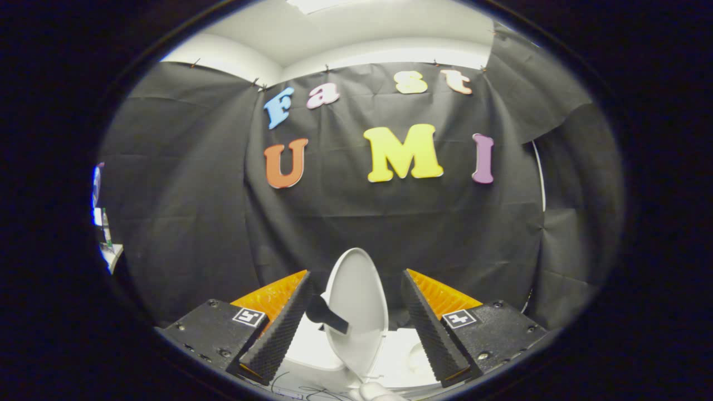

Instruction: Open the toilet lid.

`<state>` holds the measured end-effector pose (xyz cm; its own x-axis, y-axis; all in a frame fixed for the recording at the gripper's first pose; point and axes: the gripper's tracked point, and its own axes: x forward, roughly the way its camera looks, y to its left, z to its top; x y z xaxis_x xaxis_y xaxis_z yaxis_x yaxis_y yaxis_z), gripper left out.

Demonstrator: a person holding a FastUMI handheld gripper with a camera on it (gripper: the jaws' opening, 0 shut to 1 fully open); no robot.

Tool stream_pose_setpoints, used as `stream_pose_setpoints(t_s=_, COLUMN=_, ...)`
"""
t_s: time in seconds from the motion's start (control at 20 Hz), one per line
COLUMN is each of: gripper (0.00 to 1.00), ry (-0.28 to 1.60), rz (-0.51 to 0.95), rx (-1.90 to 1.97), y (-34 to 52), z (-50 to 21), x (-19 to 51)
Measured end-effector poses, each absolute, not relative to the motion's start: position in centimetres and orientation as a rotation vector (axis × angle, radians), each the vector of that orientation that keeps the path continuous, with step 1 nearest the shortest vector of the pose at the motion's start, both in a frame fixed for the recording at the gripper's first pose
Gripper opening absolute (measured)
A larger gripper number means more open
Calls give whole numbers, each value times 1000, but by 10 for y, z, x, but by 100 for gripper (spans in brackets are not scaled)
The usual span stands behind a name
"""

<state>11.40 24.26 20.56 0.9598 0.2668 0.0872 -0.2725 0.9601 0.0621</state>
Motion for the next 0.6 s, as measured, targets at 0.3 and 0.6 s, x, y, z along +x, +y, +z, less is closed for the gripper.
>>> stream_pose_setpoints(t_s=0.3, gripper=100, ry=-89, rz=175, rx=67, y=150, z=184, x=101)
stream_pose_setpoints(t_s=0.6, gripper=100, ry=-68, rz=70, rx=26, y=66, z=142, x=83)
